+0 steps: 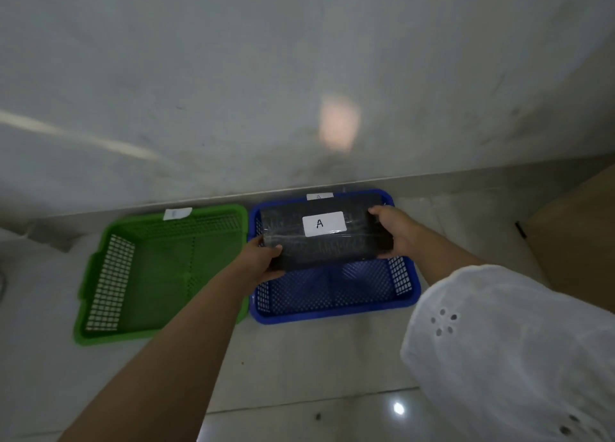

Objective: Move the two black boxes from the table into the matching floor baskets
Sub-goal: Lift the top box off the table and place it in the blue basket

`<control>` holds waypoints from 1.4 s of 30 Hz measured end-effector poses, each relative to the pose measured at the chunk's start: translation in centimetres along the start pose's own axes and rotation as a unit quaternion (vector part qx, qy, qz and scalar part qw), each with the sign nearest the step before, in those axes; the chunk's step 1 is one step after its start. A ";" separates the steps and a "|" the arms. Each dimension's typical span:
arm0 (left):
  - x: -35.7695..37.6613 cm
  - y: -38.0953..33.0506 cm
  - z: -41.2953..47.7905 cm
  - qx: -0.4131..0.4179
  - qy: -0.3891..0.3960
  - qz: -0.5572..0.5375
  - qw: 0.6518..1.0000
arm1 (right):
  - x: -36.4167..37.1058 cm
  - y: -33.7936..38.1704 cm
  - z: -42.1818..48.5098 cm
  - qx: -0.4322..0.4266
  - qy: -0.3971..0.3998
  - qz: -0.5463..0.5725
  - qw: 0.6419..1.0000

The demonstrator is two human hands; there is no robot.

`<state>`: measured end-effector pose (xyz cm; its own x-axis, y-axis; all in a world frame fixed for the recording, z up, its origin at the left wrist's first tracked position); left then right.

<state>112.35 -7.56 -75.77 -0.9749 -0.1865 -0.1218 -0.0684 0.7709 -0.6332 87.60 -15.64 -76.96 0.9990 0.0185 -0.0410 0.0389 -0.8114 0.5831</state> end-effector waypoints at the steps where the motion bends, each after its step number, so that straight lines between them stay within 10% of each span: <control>1: 0.2 0.3 0.5 -0.005 -0.003 0.000 1.000 | -0.1 -0.4 0.6 0.002 -0.001 0.000 1.000; 21: 2.6 5.2 6.3 -0.022 0.035 0.028 0.999 | -0.4 -4.4 6.6 -0.021 -0.021 -0.007 1.000; 30: 1.2 0.5 1.4 0.021 -0.014 0.206 0.978 | -0.3 0.2 1.0 -0.084 -0.040 -0.041 0.995; 42: -0.4 -27.1 -27.7 0.289 -0.114 0.687 0.656 | -0.3 24.1 -30.2 -0.272 -0.066 -0.294 0.914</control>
<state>108.76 -11.50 -37.38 0.0311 0.3056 -0.9517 0.9989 -0.0416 0.0193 88.94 -17.50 -38.39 0.7918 0.2589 -0.5532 0.6093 -0.2728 0.7445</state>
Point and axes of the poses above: each hand's wrist, its own z-axis towards the middle knuckle, its own x-axis out of the palm, y = z × x, the point moved 10 cm from there along z, towards the middle knuckle, and after that the axes turned 6 degrees about z, right-handed, at the moved point
